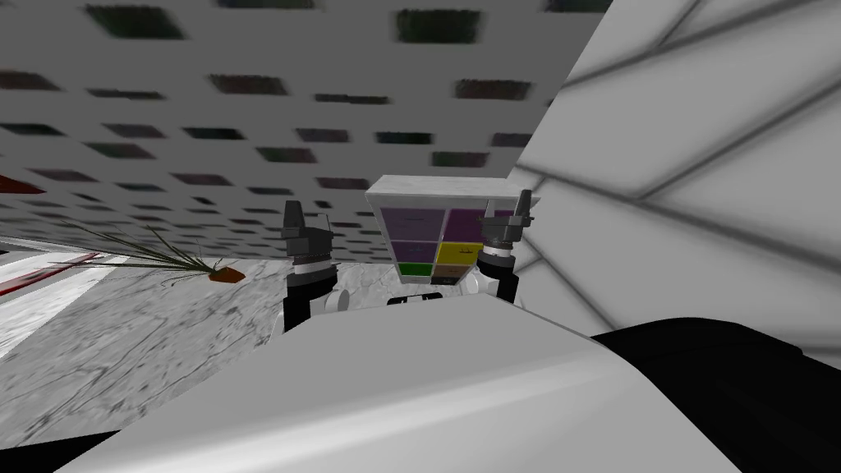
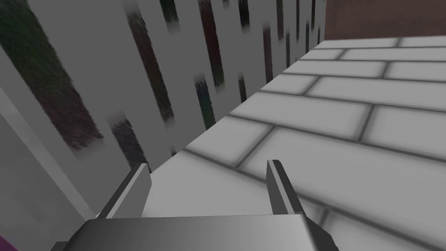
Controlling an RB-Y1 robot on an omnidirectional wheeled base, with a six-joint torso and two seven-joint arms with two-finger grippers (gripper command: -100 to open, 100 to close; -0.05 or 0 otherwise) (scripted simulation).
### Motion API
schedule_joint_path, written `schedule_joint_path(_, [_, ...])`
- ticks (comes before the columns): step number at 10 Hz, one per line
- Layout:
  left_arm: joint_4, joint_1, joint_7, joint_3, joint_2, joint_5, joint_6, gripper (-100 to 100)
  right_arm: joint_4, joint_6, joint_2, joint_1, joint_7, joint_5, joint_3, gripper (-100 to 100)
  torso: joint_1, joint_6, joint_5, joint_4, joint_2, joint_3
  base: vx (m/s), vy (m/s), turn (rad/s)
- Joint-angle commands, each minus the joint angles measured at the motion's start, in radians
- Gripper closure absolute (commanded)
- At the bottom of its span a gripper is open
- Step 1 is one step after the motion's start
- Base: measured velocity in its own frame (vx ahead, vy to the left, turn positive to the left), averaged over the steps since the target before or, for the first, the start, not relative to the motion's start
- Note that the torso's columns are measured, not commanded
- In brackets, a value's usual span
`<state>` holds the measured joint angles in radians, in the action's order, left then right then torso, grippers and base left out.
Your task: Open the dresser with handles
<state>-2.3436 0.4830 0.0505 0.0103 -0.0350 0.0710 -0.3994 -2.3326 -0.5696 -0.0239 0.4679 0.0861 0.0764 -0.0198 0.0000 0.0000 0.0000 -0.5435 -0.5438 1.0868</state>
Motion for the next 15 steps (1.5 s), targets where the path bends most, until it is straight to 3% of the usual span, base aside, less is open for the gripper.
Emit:
schedule_joint_path(1, [0.000,0.000,0.000,0.000,0.000,0.000,0.000,0,0.000,0.000,0.000,0.000,0.000,0.000,0.000,0,0.000,0.000,0.000,-0.074,-0.074,0.148,0.000,0.000,0.000])
schedule_joint_path(2, [0.000,0.000,0.000,0.000,0.000,0.000,0.000,0,0.003,0.002,0.042,0.000,-0.009,-0.011,0.005,-100,0.000,0.000,0.000,-0.148,-0.148,0.295,0.008,0.013,-0.017])
schedule_joint_path(4, [0.000,0.000,0.000,0.000,0.000,0.000,0.000,0,0.009,0.005,0.100,-0.001,-0.031,-0.038,0.018,-100,0.001,0.000,0.000,-0.190,-0.190,0.384,0.009,0.038,-0.032])
schedule_joint_path(9, [0.000,0.000,0.000,0.000,0.000,0.000,0.000,0,0.032,0.022,0.223,-0.001,-0.127,-0.162,0.077,-100,0.001,0.000,0.000,-0.195,-0.195,0.389,0.017,0.082,-0.067])
schedule_joint_path(12, [0.000,0.000,0.000,0.000,0.000,0.000,0.000,0,0.048,0.036,0.280,0.000,-0.206,-0.256,0.127,-100,0.001,0.000,0.000,-0.194,-0.193,0.390,0.031,0.115,-0.116])
schedule_joint_path(13, [0.000,0.000,0.000,0.000,0.000,0.000,0.000,0,0.048,0.036,0.280,0.000,-0.206,-0.266,0.127,-100,0.001,0.000,0.000,-0.194,-0.193,0.390,0.007,0.092,-0.022])
schedule_joint_path(15, [0.000,0.000,0.000,0.000,0.000,0.000,0.000,0,0.060,0.046,0.311,0.000,-0.264,-0.334,0.164,-100,-0.002,0.000,-0.001,-0.195,-0.196,0.388,0.001,0.083,-0.098])
